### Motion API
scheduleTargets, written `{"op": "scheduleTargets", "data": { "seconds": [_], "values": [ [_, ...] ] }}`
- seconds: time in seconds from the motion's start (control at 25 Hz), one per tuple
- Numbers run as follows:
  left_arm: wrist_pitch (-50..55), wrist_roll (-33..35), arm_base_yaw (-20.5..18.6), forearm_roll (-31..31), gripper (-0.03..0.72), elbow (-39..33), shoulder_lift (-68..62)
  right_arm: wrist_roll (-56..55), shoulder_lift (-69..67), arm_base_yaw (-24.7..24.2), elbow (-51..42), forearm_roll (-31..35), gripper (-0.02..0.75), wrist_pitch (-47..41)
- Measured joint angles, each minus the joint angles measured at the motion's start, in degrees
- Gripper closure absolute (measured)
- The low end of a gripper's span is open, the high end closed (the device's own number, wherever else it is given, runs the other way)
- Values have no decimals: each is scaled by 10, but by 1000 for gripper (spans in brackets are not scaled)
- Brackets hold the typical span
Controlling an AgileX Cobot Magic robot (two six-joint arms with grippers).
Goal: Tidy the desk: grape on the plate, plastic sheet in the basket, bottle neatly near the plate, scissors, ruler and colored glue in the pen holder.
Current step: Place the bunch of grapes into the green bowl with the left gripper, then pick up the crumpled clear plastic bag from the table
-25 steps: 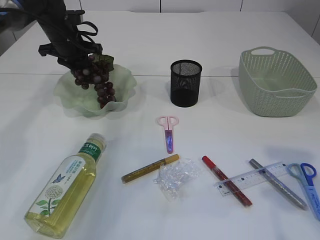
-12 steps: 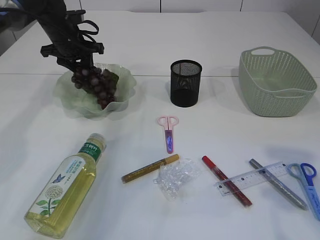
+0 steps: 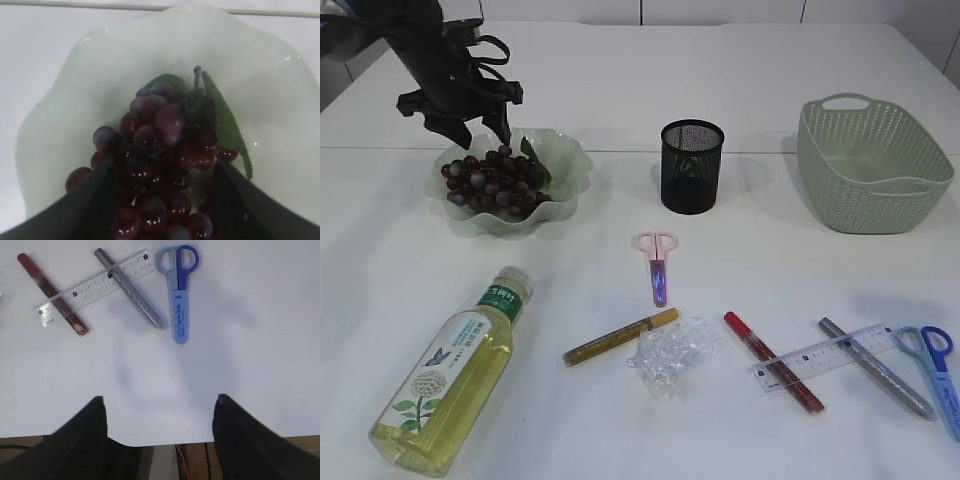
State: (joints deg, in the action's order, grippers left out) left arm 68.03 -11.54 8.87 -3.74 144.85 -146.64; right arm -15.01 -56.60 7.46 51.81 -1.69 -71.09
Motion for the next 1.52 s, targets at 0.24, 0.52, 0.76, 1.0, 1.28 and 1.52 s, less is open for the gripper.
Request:
{"op": "scheduleTargets", "data": {
  "seconds": [0.24, 0.52, 0.76, 1.0, 1.28, 1.52],
  "values": [
    [3, 0, -4, -14, 252, 0, 26, 0, 0, 0, 0, 0, 225, 0],
    [32, 2, -4, -11, 253, 0, 77, 0, 0, 0, 0, -11, 225, 0],
    [33, 11, -4, -21, 253, 0, 119, 0, -1, 0, 0, 5, 225, 0],
    [37, 23, -4, -34, 253, -3, 163, 39, -34, 0, 0, 128, 225, 0],
    [37, 49, -4, -23, 253, -127, 252, 126, -104, 0, 0, 266, 226, 44],
    [38, 59, -4, 5, 253, -248, 362, 186, -136, 0, 0, 337, 227, 80]
  ]
}}
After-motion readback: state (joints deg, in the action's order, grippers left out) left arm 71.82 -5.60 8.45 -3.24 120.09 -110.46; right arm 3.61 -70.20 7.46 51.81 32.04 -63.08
